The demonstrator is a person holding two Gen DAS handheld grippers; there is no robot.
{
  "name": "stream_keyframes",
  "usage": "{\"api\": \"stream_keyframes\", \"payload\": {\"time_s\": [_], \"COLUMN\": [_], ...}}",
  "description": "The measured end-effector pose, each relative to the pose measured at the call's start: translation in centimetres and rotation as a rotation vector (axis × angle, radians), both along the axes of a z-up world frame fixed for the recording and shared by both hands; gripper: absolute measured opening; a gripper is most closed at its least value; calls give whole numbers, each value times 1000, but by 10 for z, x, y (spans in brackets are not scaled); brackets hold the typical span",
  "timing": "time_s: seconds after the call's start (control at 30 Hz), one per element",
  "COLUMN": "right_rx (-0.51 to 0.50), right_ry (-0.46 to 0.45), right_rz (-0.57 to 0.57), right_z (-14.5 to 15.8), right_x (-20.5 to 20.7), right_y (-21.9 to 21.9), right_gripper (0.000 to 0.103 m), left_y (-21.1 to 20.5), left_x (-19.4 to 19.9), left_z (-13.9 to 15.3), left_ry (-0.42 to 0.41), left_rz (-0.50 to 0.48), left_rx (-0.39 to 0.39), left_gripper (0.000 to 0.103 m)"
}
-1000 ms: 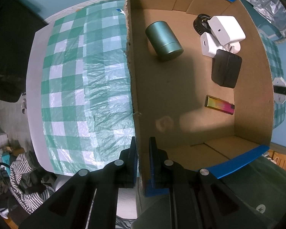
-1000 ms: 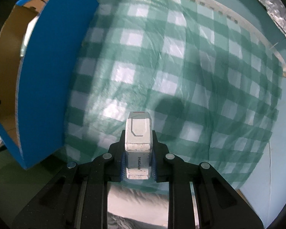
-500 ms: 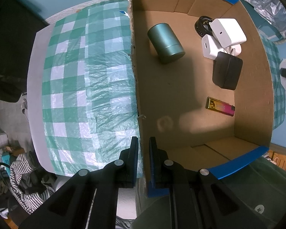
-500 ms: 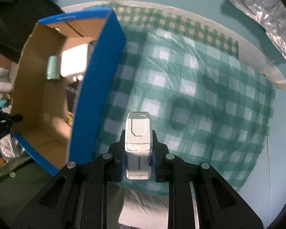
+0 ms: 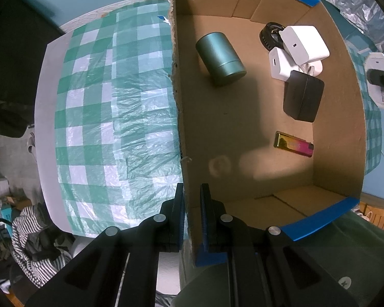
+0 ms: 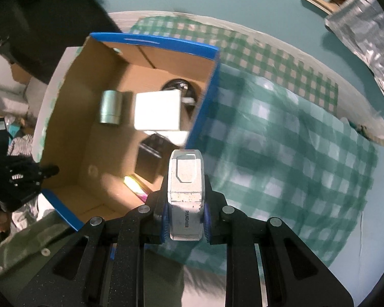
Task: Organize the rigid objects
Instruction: 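Carry the white octagonal device into the box and open the right gripper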
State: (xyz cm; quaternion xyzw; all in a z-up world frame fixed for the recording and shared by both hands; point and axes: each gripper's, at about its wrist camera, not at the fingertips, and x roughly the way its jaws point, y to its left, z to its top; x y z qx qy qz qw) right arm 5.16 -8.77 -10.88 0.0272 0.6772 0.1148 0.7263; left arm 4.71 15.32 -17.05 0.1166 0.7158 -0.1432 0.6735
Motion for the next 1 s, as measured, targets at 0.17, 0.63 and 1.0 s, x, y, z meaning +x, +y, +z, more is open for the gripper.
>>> {"api": "stream_keyframes", "payload": {"time_s": [0.17,0.63,1.0], "right_rx": [7,-12,-26], "right_ry": [-2,53,44], "right_rz": [39,93,89], "right_z": [-2,-33,-31], "right_x": [9,15,15], "right_y": [21,46,47], "right_gripper": [20,20,21], "left_y": [0,0,-2], "left_x": [0,-1,-1], "left_z": [1,3,3], "left_ry": [-3,-8,-11], "left_rz": [2,1,-2], "left_rx": [-1,-4,-3], "left_gripper": [11,11,11]}}
